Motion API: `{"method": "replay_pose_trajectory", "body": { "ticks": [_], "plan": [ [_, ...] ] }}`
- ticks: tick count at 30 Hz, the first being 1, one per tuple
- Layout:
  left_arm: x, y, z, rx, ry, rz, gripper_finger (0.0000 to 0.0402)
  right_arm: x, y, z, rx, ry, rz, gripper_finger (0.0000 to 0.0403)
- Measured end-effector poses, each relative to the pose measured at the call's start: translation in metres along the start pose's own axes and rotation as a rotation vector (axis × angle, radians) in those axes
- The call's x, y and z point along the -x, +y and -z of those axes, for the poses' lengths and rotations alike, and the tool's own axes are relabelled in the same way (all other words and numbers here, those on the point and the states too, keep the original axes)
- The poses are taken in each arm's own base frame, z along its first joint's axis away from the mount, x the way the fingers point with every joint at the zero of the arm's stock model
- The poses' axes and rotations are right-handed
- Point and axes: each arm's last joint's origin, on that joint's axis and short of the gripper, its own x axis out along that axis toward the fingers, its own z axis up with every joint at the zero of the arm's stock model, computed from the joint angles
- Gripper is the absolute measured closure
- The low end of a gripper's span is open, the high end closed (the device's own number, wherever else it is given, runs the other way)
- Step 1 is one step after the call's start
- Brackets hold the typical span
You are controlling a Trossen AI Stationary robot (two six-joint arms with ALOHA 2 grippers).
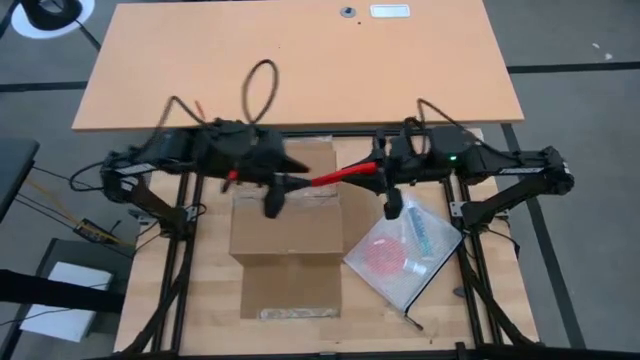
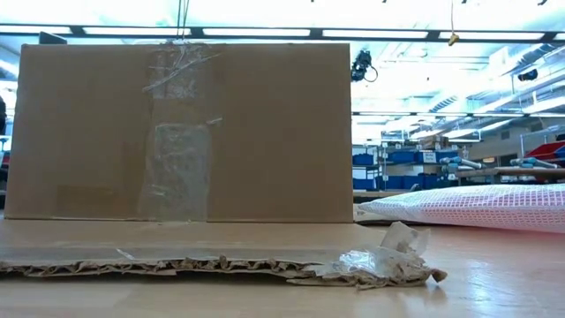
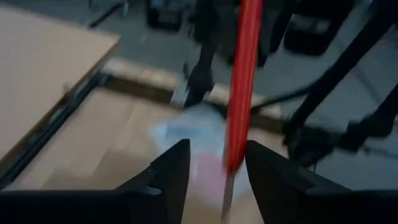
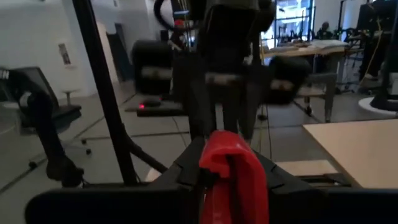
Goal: Unpack boxes
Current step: Break down cardboard box until it is fully flat
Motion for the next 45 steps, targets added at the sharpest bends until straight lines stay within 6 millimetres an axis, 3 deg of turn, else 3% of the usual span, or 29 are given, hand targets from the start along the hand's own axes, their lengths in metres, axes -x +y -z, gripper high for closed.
{"method": "replay_pose_trajectory", "body": {
  "ticks": [6,12,18,21,25,34,38,45],
  "plan": [
    [0.052,0.015,0.022,-0.021,0.182,-0.126,0.0236,-0.035,-0.008,0.025,0.028,0.066,0.013,0.0343],
    [0.105,0.029,0.039,-0.041,0.228,-0.143,0.0239,-0.086,-0.024,0.054,0.05,0.179,0.06,0.0343],
    [0.13,0.045,0.078,-0.04,0.234,-0.152,0.0239,-0.136,-0.047,0.066,0.091,0.287,0.104,0.0343],
    [0.126,0.053,0.104,-0.03,0.247,-0.161,0.0239,-0.155,-0.058,0.071,0.117,0.352,0.092,0.0343],
    [0.103,0.06,0.138,-0.027,0.26,-0.167,0.0239,-0.173,-0.071,0.082,0.102,0.385,0.067,0.0343],
    [0.055,0.073,0.206,-0.146,0.495,-0.216,0.0239,-0.186,-0.09,0.101,0.12,0.416,0.056,0.0343],
    [0.05,0.078,0.222,-0.175,0.492,-0.231,0.0239,-0.185,-0.095,0.103,0.132,0.428,0.052,0.0343],
    [0.043,0.081,0.23,-0.247,0.434,-0.277,0.0239,-0.186,-0.094,0.104,0.137,0.421,0.027,0.0343]
  ]
}}
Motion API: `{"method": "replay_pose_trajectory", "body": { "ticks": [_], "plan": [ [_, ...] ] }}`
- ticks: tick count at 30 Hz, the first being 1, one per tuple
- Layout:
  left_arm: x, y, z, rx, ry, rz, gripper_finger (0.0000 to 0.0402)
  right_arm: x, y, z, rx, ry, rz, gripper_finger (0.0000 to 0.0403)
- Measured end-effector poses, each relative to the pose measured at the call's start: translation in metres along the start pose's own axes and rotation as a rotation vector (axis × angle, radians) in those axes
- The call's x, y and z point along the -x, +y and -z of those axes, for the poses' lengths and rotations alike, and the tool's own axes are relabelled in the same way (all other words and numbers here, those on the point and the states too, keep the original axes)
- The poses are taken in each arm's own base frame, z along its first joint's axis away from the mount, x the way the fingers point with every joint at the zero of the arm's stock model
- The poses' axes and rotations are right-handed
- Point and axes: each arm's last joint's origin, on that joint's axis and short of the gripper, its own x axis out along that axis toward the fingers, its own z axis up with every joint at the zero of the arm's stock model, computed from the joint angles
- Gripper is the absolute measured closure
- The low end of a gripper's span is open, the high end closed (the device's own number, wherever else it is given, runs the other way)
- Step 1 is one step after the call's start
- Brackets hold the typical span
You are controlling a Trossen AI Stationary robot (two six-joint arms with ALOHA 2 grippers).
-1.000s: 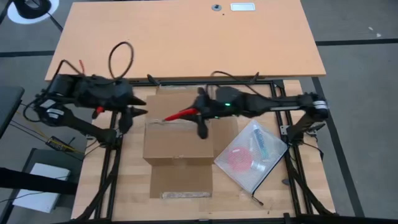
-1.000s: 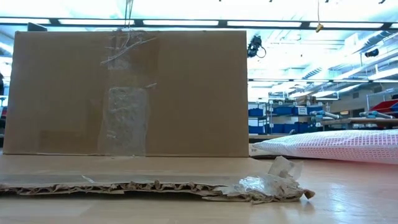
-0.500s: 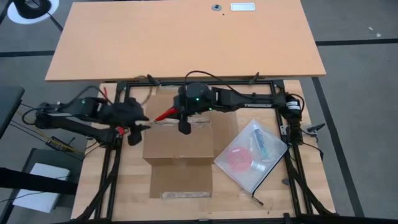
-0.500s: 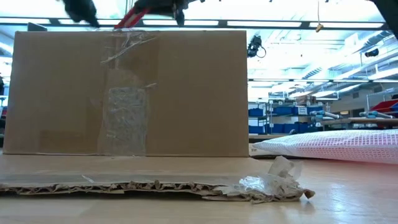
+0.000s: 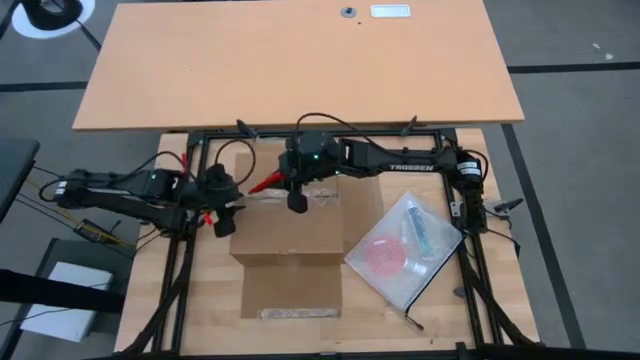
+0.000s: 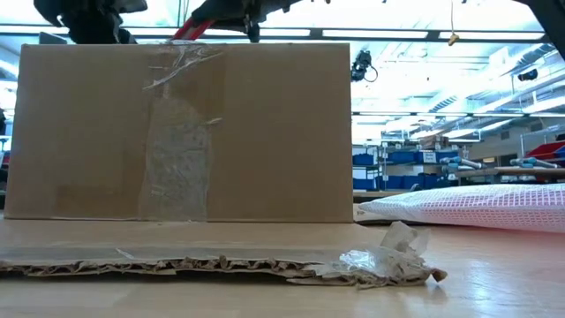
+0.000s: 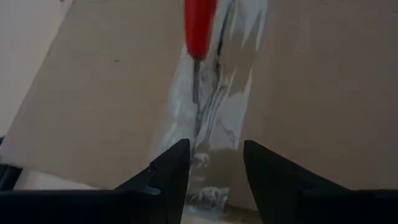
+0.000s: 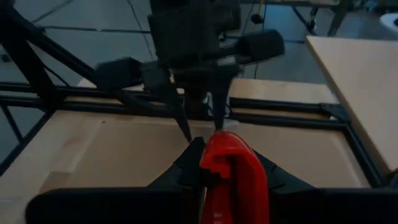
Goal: Unpack boxes
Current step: Break down cardboard box until it is fully flat
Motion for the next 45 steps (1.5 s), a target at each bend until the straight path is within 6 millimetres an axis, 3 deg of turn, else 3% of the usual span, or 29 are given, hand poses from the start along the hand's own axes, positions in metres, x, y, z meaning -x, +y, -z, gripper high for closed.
{"method": "replay_pose_trajectory", "body": {
  "ticks": [8,18,27,45],
  "plan": [
    [-0.019,0.004,0.011,0.041,0.038,0.033,0.0247,-0.006,-0.001,0.007,-0.02,-0.015,0.012,0.0343],
    [0.004,0.027,0.009,0.097,-0.02,0.105,0.027,-0.019,0.0,0.016,-0.045,0.003,0.009,0.0343],
    [-0.027,0.025,0.02,0.043,-0.031,0.084,0.027,-0.022,0.0,0.018,-0.047,0.0,0.012,0.0343],
    [-0.029,0.025,0.019,0.025,-0.038,0.083,0.027,-0.022,0.0,0.027,-0.02,0.099,0.035,0.0344]
  ]
}}
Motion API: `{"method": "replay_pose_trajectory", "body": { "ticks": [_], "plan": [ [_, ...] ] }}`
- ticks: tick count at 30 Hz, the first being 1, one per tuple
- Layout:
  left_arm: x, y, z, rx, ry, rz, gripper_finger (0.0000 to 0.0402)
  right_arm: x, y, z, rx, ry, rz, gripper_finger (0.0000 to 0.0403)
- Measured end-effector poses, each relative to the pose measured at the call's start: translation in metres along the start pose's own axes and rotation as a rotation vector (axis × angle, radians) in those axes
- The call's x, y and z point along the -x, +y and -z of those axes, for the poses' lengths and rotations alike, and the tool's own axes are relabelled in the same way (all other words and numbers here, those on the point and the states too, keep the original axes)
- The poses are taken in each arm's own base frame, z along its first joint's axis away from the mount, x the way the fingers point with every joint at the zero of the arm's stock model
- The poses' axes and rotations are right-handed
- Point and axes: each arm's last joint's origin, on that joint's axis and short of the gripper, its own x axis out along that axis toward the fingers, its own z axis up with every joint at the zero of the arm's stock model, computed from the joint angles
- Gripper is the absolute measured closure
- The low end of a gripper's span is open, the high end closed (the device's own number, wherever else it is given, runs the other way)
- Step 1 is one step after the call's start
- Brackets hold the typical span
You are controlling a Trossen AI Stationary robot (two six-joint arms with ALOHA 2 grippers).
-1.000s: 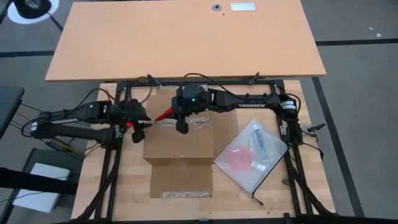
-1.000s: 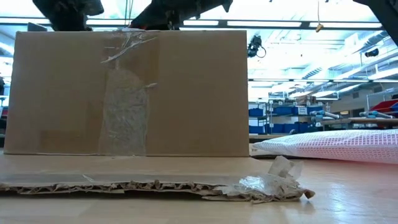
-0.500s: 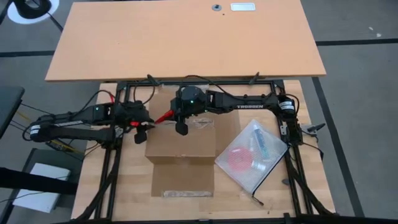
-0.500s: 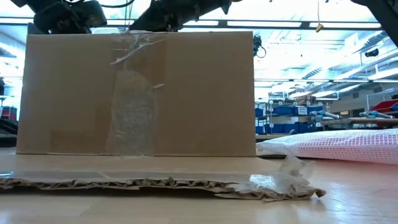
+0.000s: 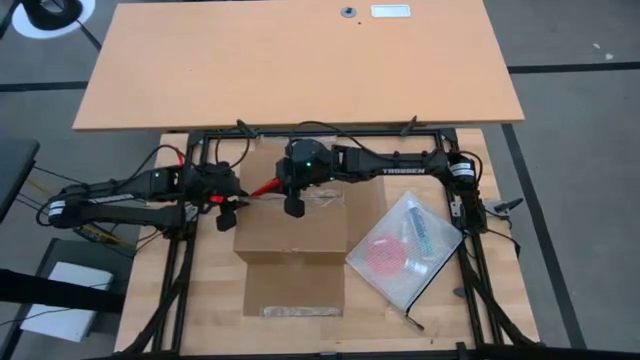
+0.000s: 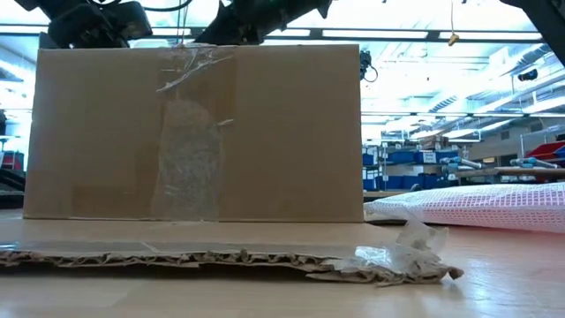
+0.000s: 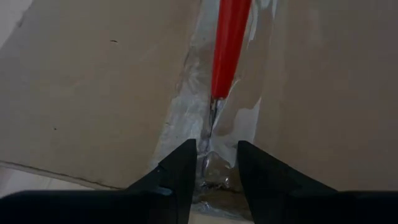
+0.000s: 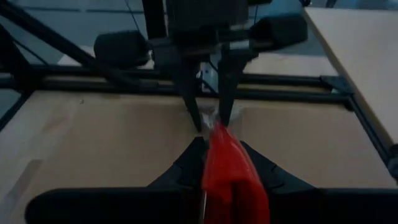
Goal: Unpack boxes
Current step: Break down cardboard box until it is fully flat
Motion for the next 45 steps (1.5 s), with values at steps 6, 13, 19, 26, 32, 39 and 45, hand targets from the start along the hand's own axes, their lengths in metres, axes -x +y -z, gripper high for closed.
{"method": "replay_pose_trajectory", "body": {
  "ticks": [6,13,19,26,32,39,45],
  "plan": [
    [-0.008,0.0,0.003,0.003,-0.021,-0.006,0.027,0.003,0.002,0.006,-0.015,0.074,-0.004,0.0344],
    [-0.012,-0.001,0.006,0.021,-0.026,-0.006,0.027,0.009,0.004,0.005,-0.047,0.102,0.007,0.0344],
    [-0.012,-0.001,0.006,0.021,-0.021,-0.007,0.027,0.018,0.005,0.006,-0.051,0.153,0.002,0.0344],
    [-0.012,-0.001,0.007,0.022,-0.016,-0.011,0.027,0.038,0.004,0.006,-0.013,0.246,0.011,0.0344],
    [-0.012,-0.001,0.007,0.022,-0.014,-0.015,0.027,0.069,0.005,0.004,0.011,0.339,0.029,0.0345],
    [-0.013,0.0,0.007,0.025,-0.012,-0.023,0.027,0.115,0.009,0.0,0.01,0.44,0.046,0.0345],
    [-0.013,0.0,0.007,0.025,-0.015,-0.025,0.027,0.141,0.011,0.008,-0.001,0.58,0.04,0.0345]
  ]
}}
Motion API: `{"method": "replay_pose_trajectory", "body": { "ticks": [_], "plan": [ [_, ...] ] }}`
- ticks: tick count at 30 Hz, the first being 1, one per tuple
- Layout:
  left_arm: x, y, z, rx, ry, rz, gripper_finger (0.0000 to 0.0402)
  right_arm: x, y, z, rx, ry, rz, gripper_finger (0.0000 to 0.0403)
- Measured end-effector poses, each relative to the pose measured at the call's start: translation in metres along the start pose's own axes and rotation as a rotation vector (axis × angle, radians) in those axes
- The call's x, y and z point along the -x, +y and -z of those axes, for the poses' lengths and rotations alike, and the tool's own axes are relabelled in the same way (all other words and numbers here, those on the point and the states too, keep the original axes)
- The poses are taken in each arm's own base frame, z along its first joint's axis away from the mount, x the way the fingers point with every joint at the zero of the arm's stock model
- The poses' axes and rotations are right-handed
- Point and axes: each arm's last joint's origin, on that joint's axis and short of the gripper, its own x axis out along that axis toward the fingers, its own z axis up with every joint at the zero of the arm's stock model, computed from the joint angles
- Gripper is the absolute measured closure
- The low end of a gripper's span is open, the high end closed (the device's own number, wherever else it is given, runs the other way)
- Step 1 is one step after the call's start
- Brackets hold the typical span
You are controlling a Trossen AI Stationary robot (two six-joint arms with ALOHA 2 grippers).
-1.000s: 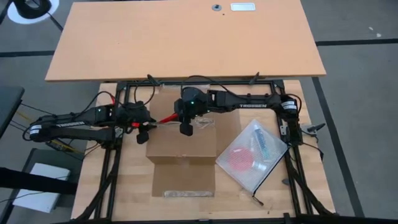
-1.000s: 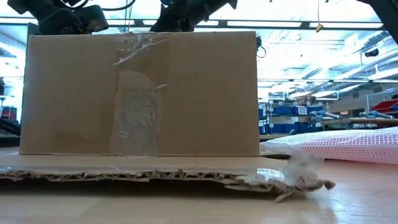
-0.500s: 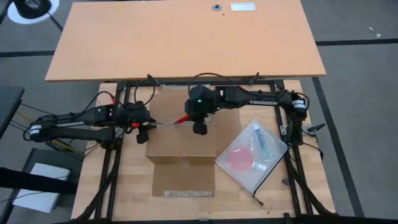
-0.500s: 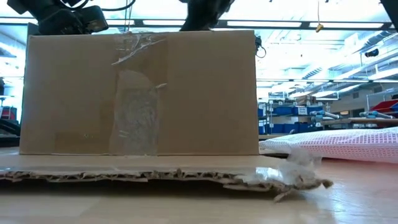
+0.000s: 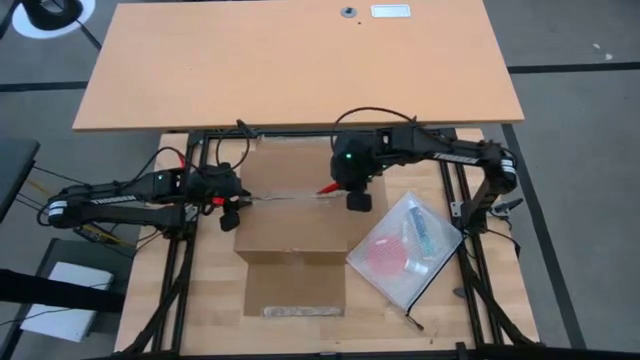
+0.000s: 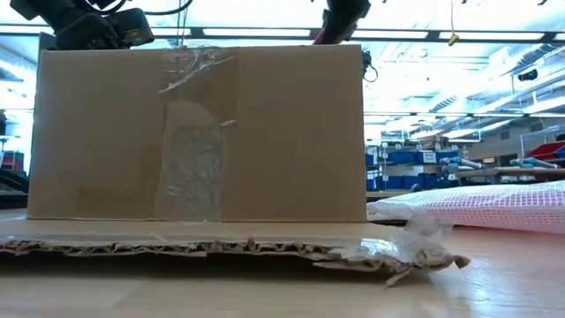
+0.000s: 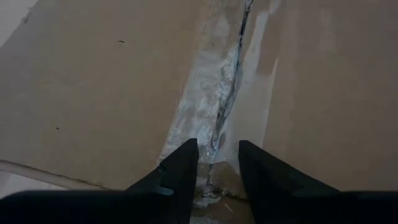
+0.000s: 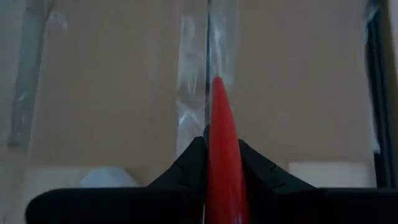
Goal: Unpack boxes
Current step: Break down cardboard box until it is fully flat
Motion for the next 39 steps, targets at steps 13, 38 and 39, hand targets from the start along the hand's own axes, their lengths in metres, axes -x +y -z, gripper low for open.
{"method": "replay_pose_trajectory", "body": {
  "ticks": [13,38,39],
  "plan": [
    [0.0,0.0,0.0,0.004,0.0,-0.006,0.027,0.032,0.01,0.032,-0.069,0.204,-0.046,0.0345],
    [-0.015,-0.004,-0.051,0.033,-0.109,0.063,0.027,-0.043,0.003,-0.025,-0.059,-0.099,-0.053,0.0346],
    [-0.019,-0.004,-0.051,0.031,-0.096,0.063,0.027,-0.045,0.003,-0.024,-0.052,-0.086,-0.055,0.0346]
  ]
}}
